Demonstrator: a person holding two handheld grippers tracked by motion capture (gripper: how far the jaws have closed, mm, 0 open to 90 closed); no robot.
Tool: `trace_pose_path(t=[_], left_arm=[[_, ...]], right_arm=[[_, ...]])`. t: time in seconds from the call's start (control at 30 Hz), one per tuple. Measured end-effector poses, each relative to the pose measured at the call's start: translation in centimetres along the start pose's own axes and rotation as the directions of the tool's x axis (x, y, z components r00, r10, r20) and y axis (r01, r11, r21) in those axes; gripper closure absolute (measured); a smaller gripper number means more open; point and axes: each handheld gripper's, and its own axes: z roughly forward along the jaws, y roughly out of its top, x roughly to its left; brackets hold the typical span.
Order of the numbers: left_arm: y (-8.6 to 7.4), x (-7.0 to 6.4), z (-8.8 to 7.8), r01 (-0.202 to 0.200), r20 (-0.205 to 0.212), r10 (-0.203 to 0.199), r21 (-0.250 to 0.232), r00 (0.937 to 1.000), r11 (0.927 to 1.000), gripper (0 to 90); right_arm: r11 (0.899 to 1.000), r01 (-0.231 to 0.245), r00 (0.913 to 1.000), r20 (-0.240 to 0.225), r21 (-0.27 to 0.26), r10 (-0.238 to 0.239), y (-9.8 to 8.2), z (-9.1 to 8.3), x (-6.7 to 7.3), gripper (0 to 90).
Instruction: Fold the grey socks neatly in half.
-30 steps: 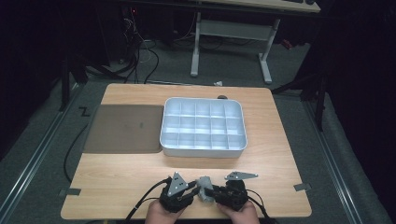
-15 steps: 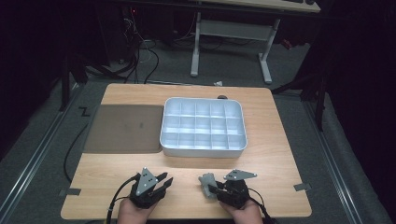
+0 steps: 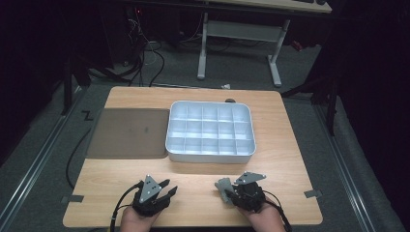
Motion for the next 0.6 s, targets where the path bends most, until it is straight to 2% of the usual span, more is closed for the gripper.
trace_pose_path(t=[0.17,0.27,0.4,0.6], left_arm=[[0.1,0.1,-0.1,-0.017,-0.012,0.017,-0.001,0.9998,0.9999,57.4],[0.0,0.4,-0.1,-0.01,-0.013,0.009,-0.004,0.9999,0.9999,54.4],[-0.1,0.7,0.0,-0.003,-0.017,0.003,-0.006,0.9999,1.0,53.9],[-0.3,0.7,0.0,-0.003,-0.011,0.003,-0.007,0.9999,1.0,51.7]], right_arm=[[0.997,0.023,0.9996,0.015,0.071,-0.024,0.7,-0.3,-0.7,71.5],[0.994,0.009,0.9996,0.024,0.106,-0.012,0.8,-0.5,-1.3,71.5],[0.989,0.016,0.9978,0.061,0.149,-0.025,1.0,-0.9,-2.0,71.5],[0.98,0.019,0.9974,0.064,0.198,-0.032,1.2,-1.2,-2.5,71.5]])
